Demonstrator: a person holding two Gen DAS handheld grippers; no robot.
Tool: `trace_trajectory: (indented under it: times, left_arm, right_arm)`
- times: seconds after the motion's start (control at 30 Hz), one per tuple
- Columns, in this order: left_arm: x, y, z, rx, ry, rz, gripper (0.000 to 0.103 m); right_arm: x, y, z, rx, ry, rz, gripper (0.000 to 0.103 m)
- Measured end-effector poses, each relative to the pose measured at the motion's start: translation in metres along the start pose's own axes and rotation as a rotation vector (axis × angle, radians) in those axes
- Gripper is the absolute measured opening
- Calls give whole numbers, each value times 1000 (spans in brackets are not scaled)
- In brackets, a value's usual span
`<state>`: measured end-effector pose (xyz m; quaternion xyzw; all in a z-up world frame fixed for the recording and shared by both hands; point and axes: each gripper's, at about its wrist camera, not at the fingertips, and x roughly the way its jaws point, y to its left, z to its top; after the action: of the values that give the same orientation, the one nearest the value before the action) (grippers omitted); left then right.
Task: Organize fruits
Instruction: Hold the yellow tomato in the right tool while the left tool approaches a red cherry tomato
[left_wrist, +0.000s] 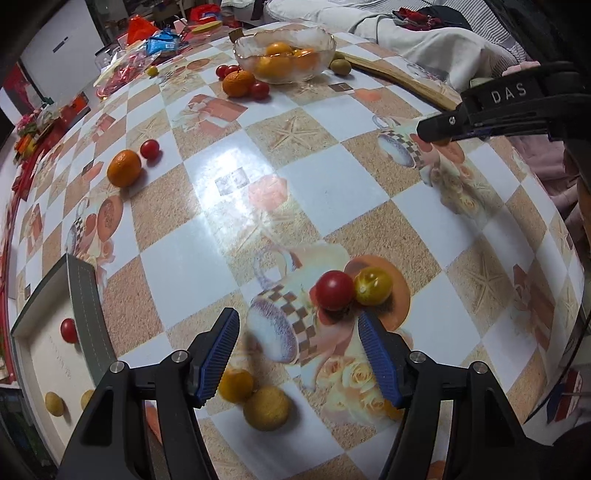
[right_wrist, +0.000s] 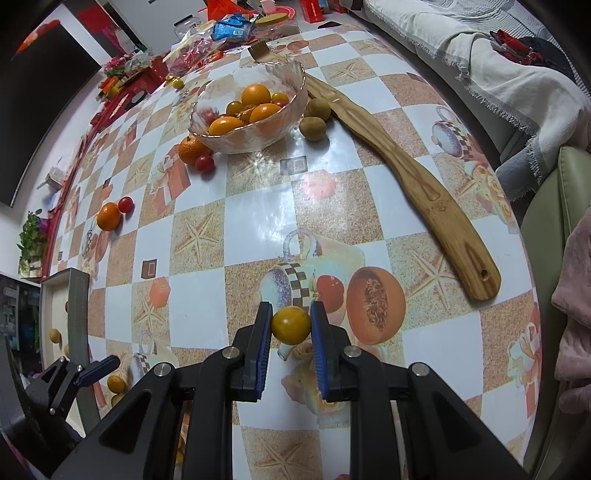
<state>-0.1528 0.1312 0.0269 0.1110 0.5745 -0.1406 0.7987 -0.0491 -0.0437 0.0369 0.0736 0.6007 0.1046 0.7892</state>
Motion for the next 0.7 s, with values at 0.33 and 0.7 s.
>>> trace_trajectory:
  times: [0.33,0.7]
  left_arm:
    - [-2,-11,21,29,-76,-76,69]
    - [-4,16,7,14,-25,-65,69]
  right_arm:
    - [-6,1,-11,3,8,2,23]
    - [-13,-7,-15,34,0,1,23]
